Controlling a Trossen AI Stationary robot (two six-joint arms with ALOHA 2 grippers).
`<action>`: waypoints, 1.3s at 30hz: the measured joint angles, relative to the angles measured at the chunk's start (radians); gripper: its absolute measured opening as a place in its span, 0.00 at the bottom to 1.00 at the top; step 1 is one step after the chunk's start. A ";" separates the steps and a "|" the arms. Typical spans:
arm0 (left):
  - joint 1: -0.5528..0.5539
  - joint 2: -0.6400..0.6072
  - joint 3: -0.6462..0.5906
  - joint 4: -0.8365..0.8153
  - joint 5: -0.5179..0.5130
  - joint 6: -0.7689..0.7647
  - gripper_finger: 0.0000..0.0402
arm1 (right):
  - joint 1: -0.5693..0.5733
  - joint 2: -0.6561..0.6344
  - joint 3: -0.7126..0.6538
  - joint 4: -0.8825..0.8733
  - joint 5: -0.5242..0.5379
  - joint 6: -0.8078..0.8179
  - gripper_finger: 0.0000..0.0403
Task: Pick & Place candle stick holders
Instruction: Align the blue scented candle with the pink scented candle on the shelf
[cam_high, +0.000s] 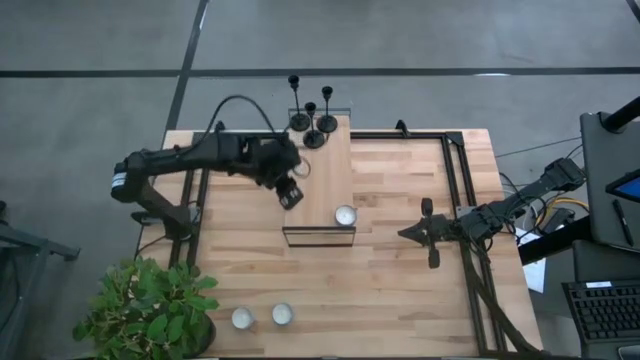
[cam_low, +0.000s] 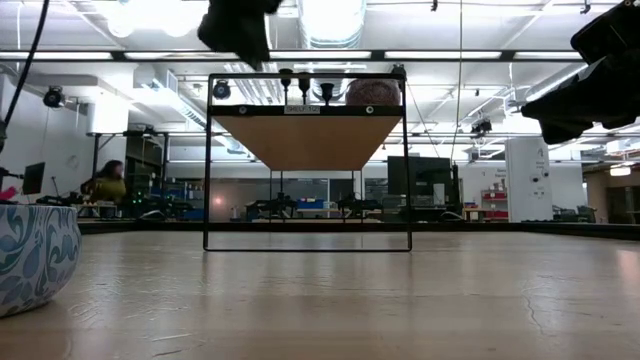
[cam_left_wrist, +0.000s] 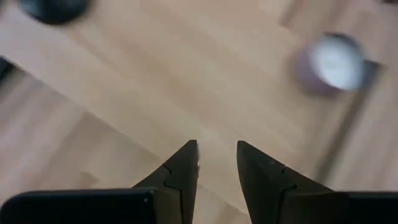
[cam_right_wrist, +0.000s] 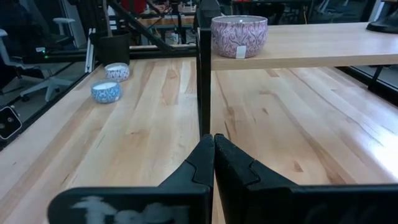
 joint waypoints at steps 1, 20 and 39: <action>-0.033 -0.004 0.000 0.004 0.000 -0.031 0.27 | 0.000 0.000 0.000 0.000 0.000 0.001 0.02; -0.712 0.087 0.000 0.123 -0.051 -0.147 0.27 | 0.000 0.000 0.000 0.000 0.000 0.221 0.02; -0.783 0.373 0.000 0.120 -0.132 -0.217 0.27 | 0.000 0.000 0.000 0.008 0.000 0.114 0.02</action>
